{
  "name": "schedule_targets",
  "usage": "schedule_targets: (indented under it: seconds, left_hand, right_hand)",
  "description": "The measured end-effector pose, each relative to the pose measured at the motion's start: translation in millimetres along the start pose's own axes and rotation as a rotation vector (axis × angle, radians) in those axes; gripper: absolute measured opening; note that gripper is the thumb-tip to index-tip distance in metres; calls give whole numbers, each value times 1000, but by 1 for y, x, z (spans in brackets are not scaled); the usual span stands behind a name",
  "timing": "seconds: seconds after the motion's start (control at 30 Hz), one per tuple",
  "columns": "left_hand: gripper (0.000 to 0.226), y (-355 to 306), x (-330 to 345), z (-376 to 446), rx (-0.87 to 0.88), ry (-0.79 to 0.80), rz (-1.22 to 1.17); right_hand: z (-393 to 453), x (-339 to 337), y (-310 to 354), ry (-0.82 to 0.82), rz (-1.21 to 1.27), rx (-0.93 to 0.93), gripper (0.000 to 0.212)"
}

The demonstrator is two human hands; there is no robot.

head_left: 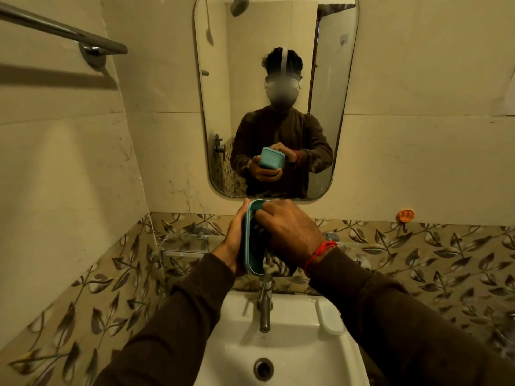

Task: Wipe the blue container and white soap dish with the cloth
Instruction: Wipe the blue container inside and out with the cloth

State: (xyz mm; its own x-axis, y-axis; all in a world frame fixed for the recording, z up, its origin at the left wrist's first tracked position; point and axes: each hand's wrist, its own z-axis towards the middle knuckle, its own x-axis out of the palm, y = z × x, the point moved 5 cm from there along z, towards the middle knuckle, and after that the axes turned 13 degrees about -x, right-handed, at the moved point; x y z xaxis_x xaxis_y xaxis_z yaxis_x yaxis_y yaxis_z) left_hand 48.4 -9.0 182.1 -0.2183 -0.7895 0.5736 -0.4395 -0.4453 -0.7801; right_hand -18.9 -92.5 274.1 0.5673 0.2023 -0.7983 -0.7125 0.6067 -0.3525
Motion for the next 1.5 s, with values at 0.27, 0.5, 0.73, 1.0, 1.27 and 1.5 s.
schedule_targets:
  seconds: [0.27, 0.5, 0.73, 1.0, 1.27, 1.5]
  left_hand:
    - [63, -9, 4, -3, 98, -60, 86]
    - [69, -16, 2, -4, 185, -161, 243]
    - [67, -17, -6, -2, 205, -184, 217]
    - [65, -15, -3, -2, 135, -54, 105]
    - [65, -16, 9, 1, 119, 19, -17]
    - [68, -6, 8, 5, 61, -27, -31]
  right_hand:
    - [2, 3, -9, 22, -201, 195, 23]
    - [-3, 12, 2, 208, -198, 239, 37]
    - [-11, 22, 8, 407, 62, 229, 39]
    - [-14, 22, -3, 429, 544, 279, 22]
    - [-11, 4, -36, -262, 753, 672, 36]
    - [-14, 2, -42, -210, 656, 680, 36]
